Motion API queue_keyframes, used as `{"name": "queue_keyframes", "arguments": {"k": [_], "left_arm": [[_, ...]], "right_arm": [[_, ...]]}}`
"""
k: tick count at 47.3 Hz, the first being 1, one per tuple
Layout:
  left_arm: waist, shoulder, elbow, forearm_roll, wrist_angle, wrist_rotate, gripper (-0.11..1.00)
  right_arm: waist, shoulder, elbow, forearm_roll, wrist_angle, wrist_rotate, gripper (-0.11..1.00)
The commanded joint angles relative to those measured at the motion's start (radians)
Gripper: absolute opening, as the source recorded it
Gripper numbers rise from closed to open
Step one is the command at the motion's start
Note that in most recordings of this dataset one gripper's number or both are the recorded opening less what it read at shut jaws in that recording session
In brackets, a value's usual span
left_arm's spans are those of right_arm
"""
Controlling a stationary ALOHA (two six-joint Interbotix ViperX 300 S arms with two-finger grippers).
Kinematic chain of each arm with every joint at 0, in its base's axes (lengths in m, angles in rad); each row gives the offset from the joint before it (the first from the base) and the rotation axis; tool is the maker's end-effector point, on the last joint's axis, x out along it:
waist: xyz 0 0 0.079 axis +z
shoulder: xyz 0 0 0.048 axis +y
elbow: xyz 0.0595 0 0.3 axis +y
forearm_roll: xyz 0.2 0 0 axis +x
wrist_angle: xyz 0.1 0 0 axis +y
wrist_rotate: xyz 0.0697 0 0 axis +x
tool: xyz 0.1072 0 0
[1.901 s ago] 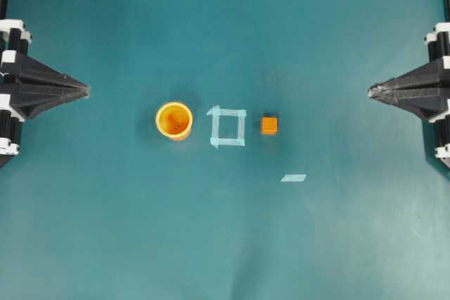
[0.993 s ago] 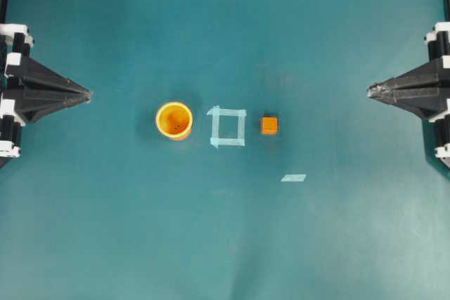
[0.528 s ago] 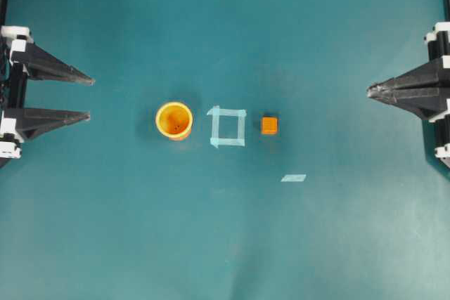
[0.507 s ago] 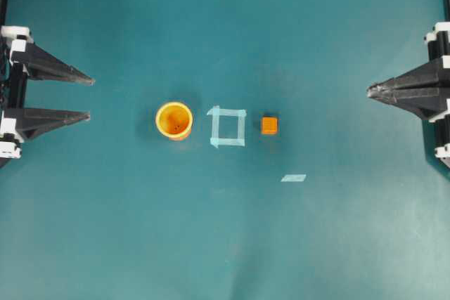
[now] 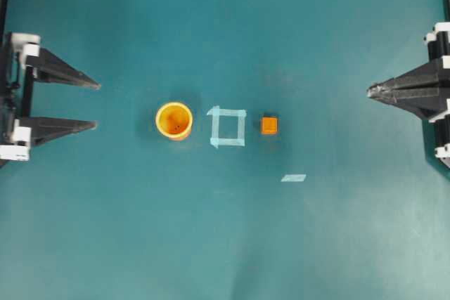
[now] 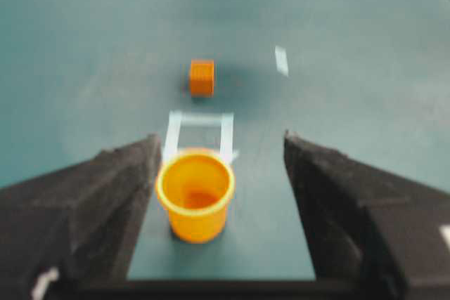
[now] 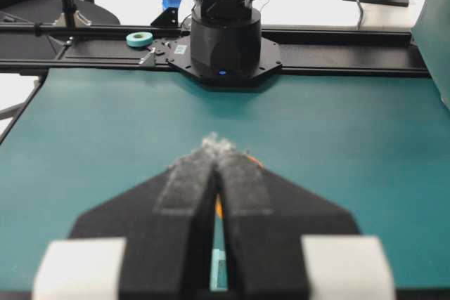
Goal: Move the cup to the left with left arm.
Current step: 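Move the open left gripper rightward toward the orange cup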
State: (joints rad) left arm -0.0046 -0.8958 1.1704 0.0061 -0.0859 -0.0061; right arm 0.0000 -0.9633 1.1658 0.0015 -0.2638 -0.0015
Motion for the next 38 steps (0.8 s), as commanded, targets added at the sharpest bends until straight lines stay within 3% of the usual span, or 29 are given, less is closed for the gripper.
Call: {"name": "queue_keyframes", "arguments": {"k": [1, 20, 38], "left_arm": [[0.002, 0.069, -0.011, 0.002, -0.020, 0.002, 0.69], [0.017, 0.380, 0.025, 0.003, -0.282, 0.009, 0.69], [0.044, 0.581, 0.011, 0.003, -0.333, -0.008, 0.79]], "right_arm": [[0.002, 0.005, -0.032, 0.000, -0.003, 0.002, 0.00], [0.002, -0.014, -0.048, 0.002, 0.046, 0.002, 0.00], [0.000, -0.034, -0.055, 0.000, 0.063, 0.002, 0.00]]}}
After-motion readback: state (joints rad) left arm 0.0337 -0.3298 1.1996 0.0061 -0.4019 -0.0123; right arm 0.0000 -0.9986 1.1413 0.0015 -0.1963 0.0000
